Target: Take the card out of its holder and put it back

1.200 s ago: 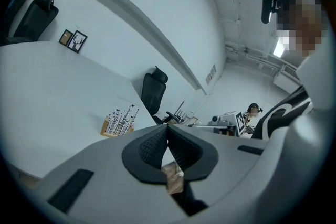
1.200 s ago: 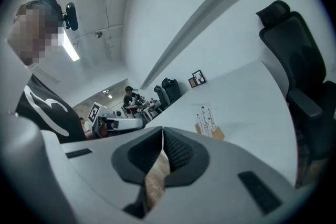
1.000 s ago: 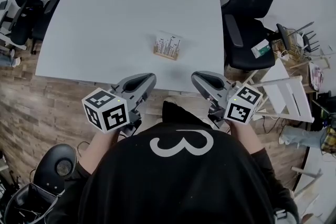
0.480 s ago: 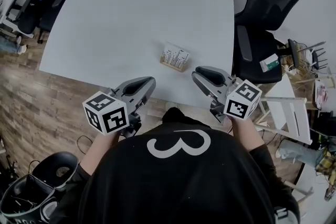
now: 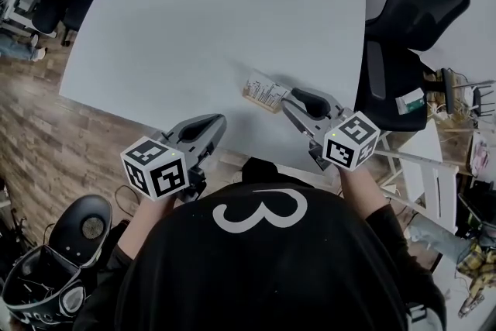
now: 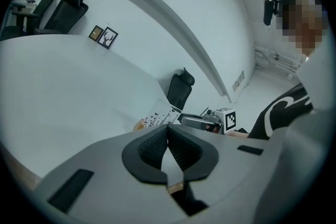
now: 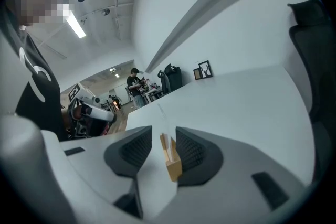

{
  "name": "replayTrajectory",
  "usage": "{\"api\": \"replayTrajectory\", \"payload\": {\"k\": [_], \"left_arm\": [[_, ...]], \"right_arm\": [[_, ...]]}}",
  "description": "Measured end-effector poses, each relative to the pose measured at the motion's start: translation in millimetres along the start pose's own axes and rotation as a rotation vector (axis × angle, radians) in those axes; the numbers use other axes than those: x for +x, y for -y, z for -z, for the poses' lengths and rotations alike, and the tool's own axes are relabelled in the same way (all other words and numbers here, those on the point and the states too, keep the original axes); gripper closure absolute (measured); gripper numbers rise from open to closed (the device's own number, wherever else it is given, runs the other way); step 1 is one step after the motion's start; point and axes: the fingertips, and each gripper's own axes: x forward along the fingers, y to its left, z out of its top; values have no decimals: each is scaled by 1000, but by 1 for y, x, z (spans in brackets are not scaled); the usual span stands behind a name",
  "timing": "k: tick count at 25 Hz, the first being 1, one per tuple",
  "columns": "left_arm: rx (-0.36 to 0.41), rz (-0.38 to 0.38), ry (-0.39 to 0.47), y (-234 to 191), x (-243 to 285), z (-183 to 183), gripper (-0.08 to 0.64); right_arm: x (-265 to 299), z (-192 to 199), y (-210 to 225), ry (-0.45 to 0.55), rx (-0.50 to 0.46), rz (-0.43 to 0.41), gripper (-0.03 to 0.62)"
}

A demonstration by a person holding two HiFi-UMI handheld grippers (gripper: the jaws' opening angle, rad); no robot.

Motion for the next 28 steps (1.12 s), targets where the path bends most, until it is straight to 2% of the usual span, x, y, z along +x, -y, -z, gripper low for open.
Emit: {"api": "replayTrajectory", "payload": {"k": [10, 15, 19, 28], "left_arm": [[-22, -36, -11, -11, 5, 0, 546], [-23, -47, -15, -13, 6, 2, 546], [-31, -57, -14, -15, 7, 3, 546], [-20, -92, -32, -20, 10, 8, 546]], "right_arm": [[25, 4, 7, 12, 4, -44, 467], [30, 2, 5, 27, -7, -59, 503], [32, 1, 2, 35, -31, -69, 537], [32, 1, -1, 31, -107, -74, 564]]}}
